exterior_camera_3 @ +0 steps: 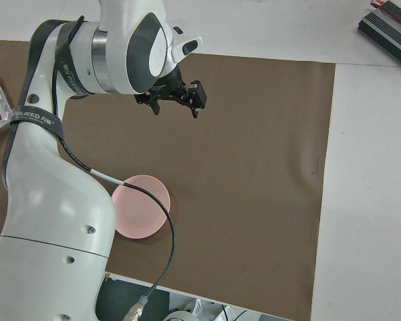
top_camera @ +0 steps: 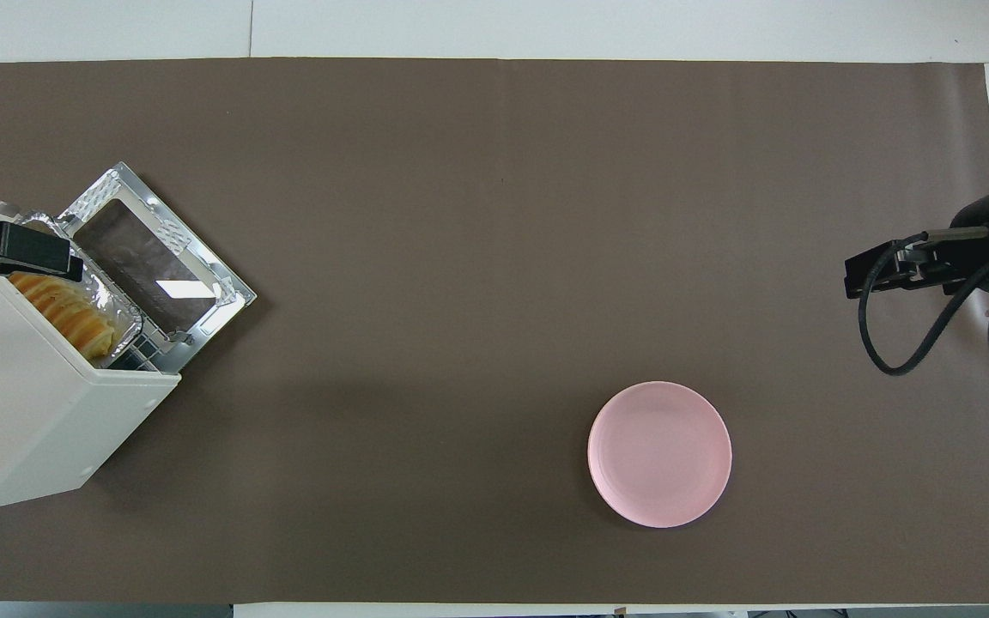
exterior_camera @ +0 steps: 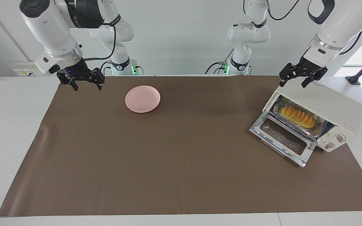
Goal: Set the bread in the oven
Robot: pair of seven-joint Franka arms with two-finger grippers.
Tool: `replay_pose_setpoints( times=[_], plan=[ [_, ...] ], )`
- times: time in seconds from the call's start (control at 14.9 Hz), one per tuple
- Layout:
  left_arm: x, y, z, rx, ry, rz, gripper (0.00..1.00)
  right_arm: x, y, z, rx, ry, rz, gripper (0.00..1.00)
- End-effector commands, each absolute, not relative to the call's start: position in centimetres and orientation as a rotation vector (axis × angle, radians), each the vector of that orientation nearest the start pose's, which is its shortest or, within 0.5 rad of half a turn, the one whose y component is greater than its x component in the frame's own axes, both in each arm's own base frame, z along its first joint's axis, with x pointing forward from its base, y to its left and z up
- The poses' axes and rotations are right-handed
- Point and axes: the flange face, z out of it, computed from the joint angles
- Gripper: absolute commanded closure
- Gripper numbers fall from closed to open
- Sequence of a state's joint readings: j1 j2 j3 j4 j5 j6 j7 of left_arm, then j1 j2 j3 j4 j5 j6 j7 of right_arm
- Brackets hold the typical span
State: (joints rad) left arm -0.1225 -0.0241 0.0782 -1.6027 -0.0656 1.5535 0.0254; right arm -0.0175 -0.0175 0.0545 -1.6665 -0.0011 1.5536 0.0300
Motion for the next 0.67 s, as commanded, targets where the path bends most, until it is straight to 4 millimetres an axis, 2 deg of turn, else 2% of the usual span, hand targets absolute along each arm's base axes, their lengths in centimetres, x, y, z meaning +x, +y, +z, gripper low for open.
replay_pose_setpoints(
  times=[0.0,0.2,0.6],
  plan=[
    [54.6,-2.8,62.1,-3.193,0.134,0.013,0.00,53.6,1.9,58.9,-3.158,0.002,0.149,0.00],
    [54.5,-2.8,61.1,-3.180,0.137,0.005,0.00,53.6,1.9,58.9,-3.158,0.002,0.149,0.00],
    [54.3,-3.2,61.0,-3.148,0.157,0.012,0.00,53.6,2.0,58.9,-3.158,0.000,0.149,0.00]
  ],
)
